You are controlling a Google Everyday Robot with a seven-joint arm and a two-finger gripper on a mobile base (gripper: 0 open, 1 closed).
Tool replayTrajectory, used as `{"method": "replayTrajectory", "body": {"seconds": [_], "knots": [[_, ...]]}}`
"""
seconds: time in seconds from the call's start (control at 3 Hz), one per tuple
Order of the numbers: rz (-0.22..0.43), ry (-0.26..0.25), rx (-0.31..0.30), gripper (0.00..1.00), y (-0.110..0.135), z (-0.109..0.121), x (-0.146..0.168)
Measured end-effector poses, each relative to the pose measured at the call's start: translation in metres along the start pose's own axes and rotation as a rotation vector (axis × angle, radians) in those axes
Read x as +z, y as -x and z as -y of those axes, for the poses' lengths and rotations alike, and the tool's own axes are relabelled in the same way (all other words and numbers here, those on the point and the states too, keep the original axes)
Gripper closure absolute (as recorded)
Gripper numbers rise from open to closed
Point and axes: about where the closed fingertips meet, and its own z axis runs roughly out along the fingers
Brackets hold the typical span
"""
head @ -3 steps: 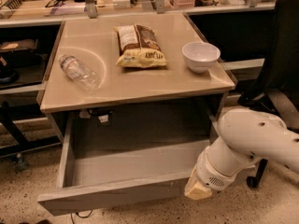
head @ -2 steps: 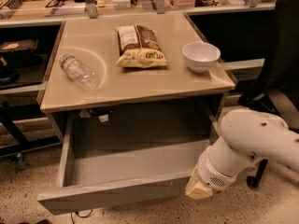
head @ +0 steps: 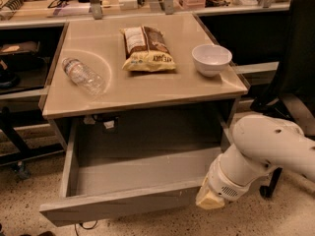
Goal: Close top drawer
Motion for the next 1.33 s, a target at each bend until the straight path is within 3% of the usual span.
{"method": "replayTrajectory", "body": {"seconds": [0.33, 0.67, 1.0, 1.33], "knots": [[0.0, 0.0, 0.0, 0.11, 0.0, 0.0, 0.0], [0.0, 0.0, 0.0, 0.0, 0.0, -0.0001, 0.0], [0.0, 0.0, 0.0, 0.0, 0.0, -0.0001, 0.0], [0.0, 0.0, 0.0, 0.19, 0.0, -0.0001, 0.0]]}}
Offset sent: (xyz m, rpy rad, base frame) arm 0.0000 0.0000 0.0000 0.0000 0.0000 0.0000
